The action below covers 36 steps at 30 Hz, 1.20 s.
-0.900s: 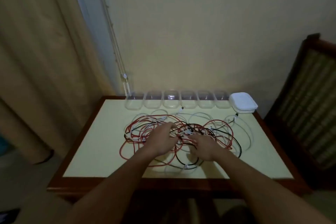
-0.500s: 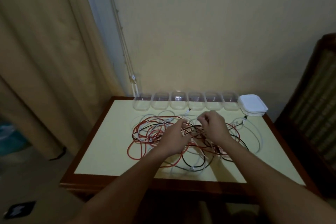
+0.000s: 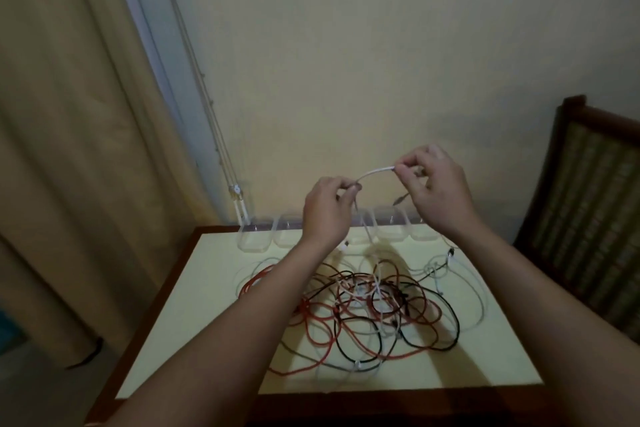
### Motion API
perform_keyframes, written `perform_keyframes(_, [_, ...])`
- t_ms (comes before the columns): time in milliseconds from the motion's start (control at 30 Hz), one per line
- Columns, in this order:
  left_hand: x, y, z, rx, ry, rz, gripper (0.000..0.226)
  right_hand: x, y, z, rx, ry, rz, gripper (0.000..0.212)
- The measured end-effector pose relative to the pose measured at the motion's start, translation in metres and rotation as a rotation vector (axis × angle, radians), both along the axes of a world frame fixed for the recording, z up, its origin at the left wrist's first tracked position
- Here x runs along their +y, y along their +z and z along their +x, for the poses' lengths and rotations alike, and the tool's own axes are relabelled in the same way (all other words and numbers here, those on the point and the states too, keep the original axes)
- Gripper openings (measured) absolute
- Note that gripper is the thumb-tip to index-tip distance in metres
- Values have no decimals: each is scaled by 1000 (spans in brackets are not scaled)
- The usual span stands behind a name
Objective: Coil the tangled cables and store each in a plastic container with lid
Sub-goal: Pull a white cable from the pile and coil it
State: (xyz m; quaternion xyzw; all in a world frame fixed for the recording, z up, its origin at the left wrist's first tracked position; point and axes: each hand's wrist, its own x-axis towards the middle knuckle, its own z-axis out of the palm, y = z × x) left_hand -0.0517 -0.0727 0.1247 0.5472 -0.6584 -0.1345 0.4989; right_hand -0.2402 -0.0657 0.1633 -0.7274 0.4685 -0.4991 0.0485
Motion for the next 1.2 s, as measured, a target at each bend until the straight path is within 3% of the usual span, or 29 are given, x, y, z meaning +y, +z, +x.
perform_keyframes(133, [3,26,-4,135,-100,0,11,0,-9,-10,36,-83,-24,12])
perform_keyframes(267, [5,35,-3,36,-112,-126,13,-1,-21,-25,58,-246,-52,20])
perform_keyframes(433, [10,14,-4,178,-187,78,21,9,-23,-34,-11,-438,-42,15])
perform_keyframes(567, [-3,5,1,311,-149,172,12,5,-33,-34,-133,-327,188,19])
perform_keyframes(700, [-4,4,-1,160,-17,80,11,12,-33,-25,-537,-49,600,19])
perform_keyframes(833, [1,-18,-10,120,-19,130,7,23,-20,-11,-838,119,842,9])
perform_keyframes(933, [13,-29,-15,181,-49,165,9,26,-20,-6,-1041,218,915,6])
perform_keyframes(1067, [39,-36,-25,216,-373,430,32,25,-28,-6,-1292,301,946,6])
perform_keyframes(1200, [53,-40,-20,189,-429,512,37,20,-37,-14,-1411,270,901,22])
